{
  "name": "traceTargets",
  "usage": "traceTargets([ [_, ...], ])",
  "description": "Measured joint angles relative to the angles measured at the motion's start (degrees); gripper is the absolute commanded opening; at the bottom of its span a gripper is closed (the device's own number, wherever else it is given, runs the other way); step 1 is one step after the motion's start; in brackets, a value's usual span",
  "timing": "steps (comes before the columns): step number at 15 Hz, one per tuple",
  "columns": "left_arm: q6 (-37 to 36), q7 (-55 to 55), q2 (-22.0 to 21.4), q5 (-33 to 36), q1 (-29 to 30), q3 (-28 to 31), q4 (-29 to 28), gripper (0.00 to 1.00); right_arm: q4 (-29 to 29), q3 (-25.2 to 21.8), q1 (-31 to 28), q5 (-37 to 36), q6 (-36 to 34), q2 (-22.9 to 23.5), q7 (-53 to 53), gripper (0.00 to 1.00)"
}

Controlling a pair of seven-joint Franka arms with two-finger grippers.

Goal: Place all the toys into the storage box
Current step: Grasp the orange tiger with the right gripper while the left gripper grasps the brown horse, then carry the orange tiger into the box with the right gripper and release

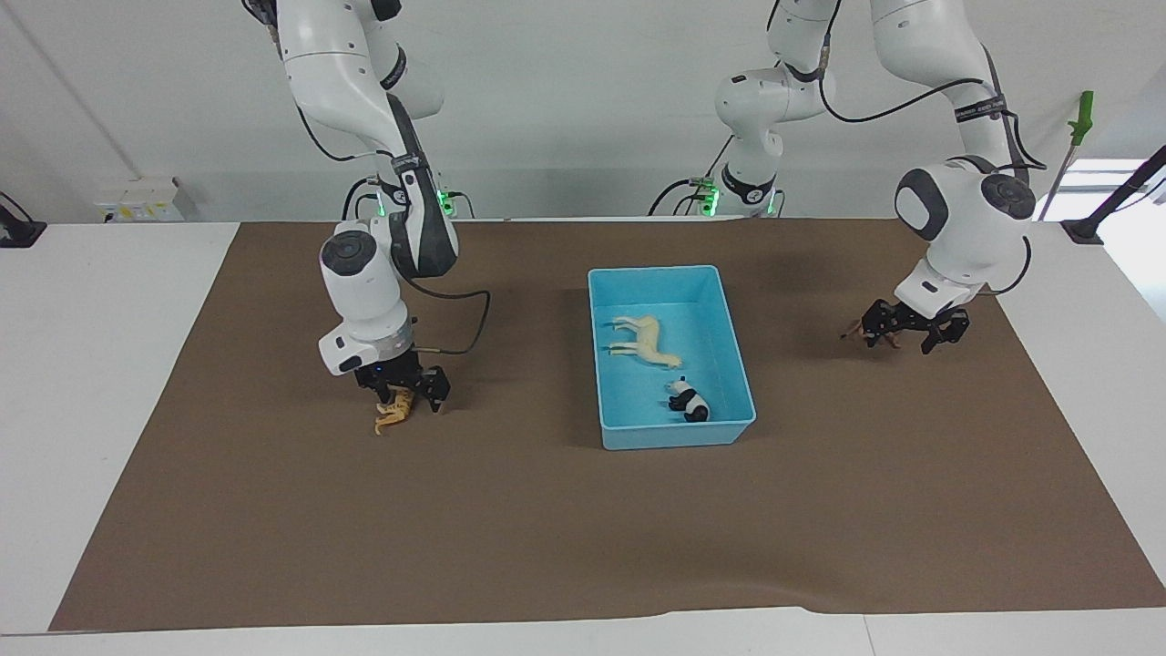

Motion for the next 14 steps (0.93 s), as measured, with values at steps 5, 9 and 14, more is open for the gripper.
traceTargets([
  [5, 1.4, 0.9, 0.0, 0.7, 3.3, 0.0, -1.7, 0.77, 0.0, 0.0, 0.0, 0.0, 0.0, 0.0, 0.0, 0.0],
  [9, 5.6, 0.8, 0.0, 0.7, 4.6, 0.0, -5.3, 0.69, 0.1, 0.0, -0.4, -0.1, 0.0, 0.0, -0.4, 0.0],
  [14, 6.5, 0.3, 0.0, 0.7, 4.6, -0.2, -6.1, 0.53, 3.3, 0.1, -0.2, -0.7, -4.8, 0.0, -0.6, 0.0],
])
